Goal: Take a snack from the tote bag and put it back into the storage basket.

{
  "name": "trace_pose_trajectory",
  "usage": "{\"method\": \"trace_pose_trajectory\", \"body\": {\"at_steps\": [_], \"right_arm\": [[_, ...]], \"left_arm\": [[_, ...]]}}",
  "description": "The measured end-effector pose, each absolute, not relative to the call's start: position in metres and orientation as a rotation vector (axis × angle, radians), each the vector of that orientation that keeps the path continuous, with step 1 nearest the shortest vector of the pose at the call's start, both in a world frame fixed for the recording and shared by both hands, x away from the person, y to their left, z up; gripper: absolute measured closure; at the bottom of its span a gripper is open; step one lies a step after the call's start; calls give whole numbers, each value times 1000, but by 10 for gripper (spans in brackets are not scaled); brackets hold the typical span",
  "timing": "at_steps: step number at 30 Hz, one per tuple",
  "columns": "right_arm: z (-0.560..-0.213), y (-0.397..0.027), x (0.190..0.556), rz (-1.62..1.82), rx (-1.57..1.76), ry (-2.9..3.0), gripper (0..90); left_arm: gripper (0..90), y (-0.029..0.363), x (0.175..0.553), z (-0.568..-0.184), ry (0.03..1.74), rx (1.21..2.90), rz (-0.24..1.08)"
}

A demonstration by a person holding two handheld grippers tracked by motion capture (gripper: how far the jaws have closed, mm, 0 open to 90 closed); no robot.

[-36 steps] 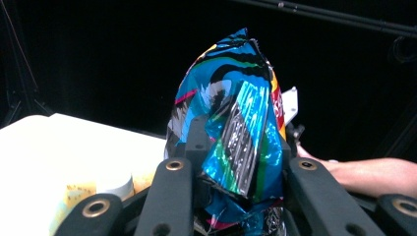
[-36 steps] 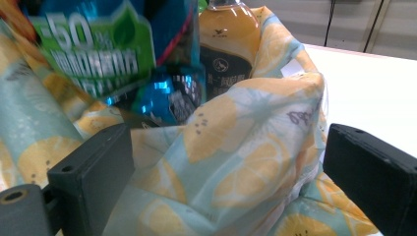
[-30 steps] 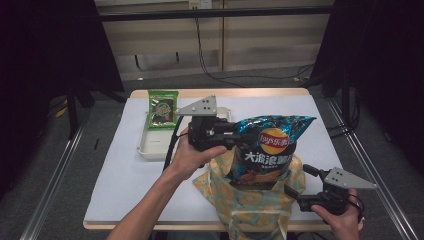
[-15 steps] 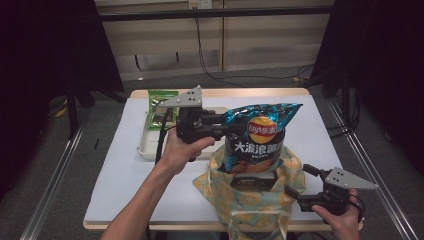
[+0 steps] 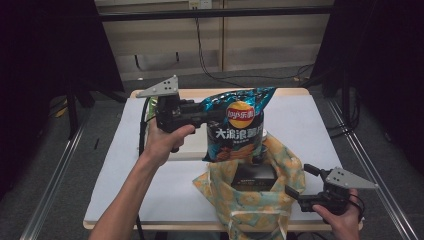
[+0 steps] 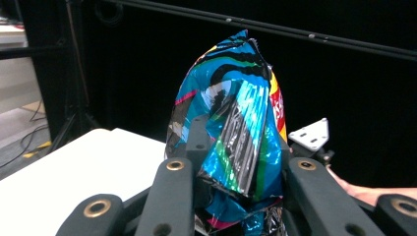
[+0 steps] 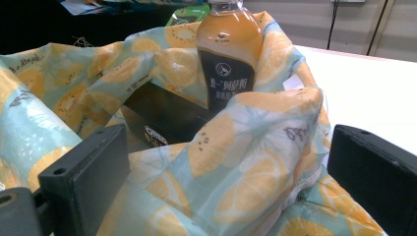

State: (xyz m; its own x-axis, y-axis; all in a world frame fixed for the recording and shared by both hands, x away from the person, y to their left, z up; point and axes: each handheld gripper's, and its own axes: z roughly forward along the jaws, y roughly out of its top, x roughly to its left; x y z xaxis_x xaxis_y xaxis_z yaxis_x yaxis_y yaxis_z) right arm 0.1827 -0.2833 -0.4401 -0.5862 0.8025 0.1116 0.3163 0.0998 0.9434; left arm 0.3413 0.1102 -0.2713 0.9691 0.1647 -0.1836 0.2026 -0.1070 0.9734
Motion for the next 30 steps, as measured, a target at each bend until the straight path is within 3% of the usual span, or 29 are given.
{"method": "trace_pose_trajectory", "body": {"at_steps": [16, 30], "right_arm": [[-440, -282, 187, 1500, 1100, 1951, 15], [-441, -283, 183, 1487, 1094, 1955, 16]], "left_arm": [[730, 142, 369, -279, 366, 1629, -40], [730, 162, 394, -290, 468, 1687, 61]]}}
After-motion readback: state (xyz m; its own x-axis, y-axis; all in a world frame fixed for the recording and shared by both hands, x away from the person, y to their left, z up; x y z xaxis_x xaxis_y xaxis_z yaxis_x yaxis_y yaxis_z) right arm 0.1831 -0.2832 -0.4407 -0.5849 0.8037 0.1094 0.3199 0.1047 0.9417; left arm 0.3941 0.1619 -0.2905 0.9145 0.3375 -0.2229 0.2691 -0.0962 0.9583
